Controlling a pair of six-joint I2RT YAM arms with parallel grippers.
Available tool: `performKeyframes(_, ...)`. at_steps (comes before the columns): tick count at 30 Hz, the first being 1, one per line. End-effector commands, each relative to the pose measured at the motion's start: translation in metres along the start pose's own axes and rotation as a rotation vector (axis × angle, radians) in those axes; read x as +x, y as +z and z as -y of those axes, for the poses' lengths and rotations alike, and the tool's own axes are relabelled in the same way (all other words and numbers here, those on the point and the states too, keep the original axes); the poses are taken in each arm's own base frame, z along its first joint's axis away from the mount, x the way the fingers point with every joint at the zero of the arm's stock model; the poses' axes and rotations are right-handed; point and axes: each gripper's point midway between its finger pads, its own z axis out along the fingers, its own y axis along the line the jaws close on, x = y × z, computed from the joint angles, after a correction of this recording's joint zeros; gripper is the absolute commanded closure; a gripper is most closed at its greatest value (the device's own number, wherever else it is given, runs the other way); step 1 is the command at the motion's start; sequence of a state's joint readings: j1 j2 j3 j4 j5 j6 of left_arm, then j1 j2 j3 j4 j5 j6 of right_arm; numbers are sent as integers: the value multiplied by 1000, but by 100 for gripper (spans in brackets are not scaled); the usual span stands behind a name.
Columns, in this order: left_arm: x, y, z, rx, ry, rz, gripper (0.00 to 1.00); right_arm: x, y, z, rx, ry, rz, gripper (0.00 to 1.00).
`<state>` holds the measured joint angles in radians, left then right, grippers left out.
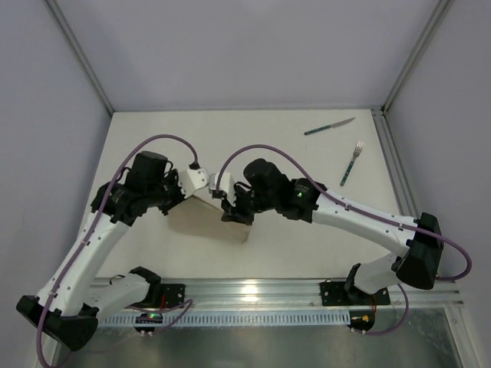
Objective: Fold the napkin into a case and place the utensils inside
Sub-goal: Turn over the upper triangle folded napkin at the center of the board.
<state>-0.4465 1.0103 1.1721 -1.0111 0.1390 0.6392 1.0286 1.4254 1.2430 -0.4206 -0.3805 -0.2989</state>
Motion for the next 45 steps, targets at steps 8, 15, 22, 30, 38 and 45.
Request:
performKeyframes(8,27,-71,21,10,-46,-112,100,-22,-35,-95,-451,270,-41,96)
performKeyframes(15,23,-48,26,97,-97,-149,100,-11,-28,-94,-605,393,-60,96)
performKeyframes(22,24,35,-7,173,-129,-248,100,30,-8,-27,-577,543,-16,96)
performKeyframes(30,27,135,-53,202,-187,-315,100,114,32,87,-369,777,-73,96)
performKeyframes(38,48,219,-79,233,-201,-400,100,156,48,163,-198,897,-81,94)
performKeyframes(45,44,261,-99,185,-185,-357,88,193,57,189,-26,936,-187,88)
